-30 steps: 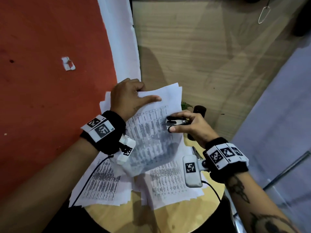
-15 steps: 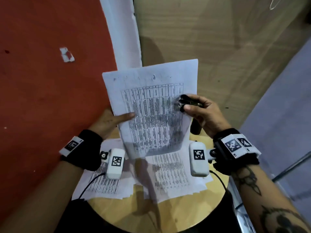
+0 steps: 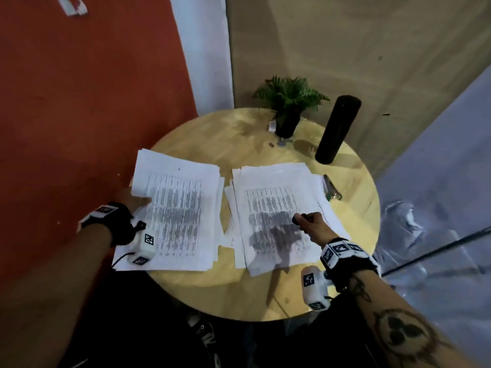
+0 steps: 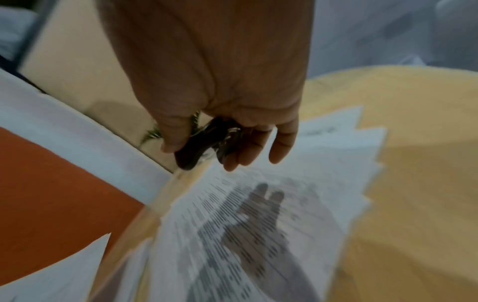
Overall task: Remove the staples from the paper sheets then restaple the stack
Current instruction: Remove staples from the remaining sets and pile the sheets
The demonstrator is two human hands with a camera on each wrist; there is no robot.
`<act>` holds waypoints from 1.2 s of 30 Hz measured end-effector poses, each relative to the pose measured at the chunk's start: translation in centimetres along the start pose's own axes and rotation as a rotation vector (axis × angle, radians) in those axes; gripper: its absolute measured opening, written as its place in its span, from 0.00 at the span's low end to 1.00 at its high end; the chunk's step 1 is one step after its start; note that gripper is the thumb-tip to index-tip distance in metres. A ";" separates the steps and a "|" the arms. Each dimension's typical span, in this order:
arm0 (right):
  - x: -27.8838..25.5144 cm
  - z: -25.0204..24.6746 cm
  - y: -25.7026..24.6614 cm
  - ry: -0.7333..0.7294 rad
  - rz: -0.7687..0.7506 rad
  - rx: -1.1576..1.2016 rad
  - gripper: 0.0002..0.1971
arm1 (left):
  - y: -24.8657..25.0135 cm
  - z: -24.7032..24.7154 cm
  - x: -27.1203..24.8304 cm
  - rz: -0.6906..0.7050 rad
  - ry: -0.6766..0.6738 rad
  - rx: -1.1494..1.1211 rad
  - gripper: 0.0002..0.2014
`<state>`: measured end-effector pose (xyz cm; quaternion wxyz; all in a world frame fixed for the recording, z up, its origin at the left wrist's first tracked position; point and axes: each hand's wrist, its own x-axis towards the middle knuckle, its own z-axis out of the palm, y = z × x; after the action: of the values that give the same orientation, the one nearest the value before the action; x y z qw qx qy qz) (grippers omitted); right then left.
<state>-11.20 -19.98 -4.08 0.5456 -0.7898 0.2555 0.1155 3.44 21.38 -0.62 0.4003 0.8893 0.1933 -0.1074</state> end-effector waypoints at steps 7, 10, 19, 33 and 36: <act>4.3 2.7 6.2 0.096 0.158 -0.002 0.19 | -0.8 1.5 3.4 -0.107 0.018 0.117 0.26; 5.3 2.5 7.5 0.056 0.144 0.019 0.18 | -0.8 1.8 5.2 -0.120 0.123 0.176 0.39; 6.2 2.6 8.9 0.056 0.160 0.096 0.27 | 11.2 16.4 -1.3 0.269 -0.228 0.250 0.24; 7.6 2.9 11.0 0.045 0.121 0.131 0.28 | 11.3 21.7 -2.8 -0.210 -0.383 -0.002 0.17; 7.5 2.8 11.0 0.037 0.110 0.133 0.29 | 10.5 21.8 -2.6 -0.228 -0.374 -0.037 0.31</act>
<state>-10.48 -22.45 -17.43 0.5849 -0.7386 0.3155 0.1135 4.80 -2.11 -7.01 0.4308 0.8186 0.2171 -0.3117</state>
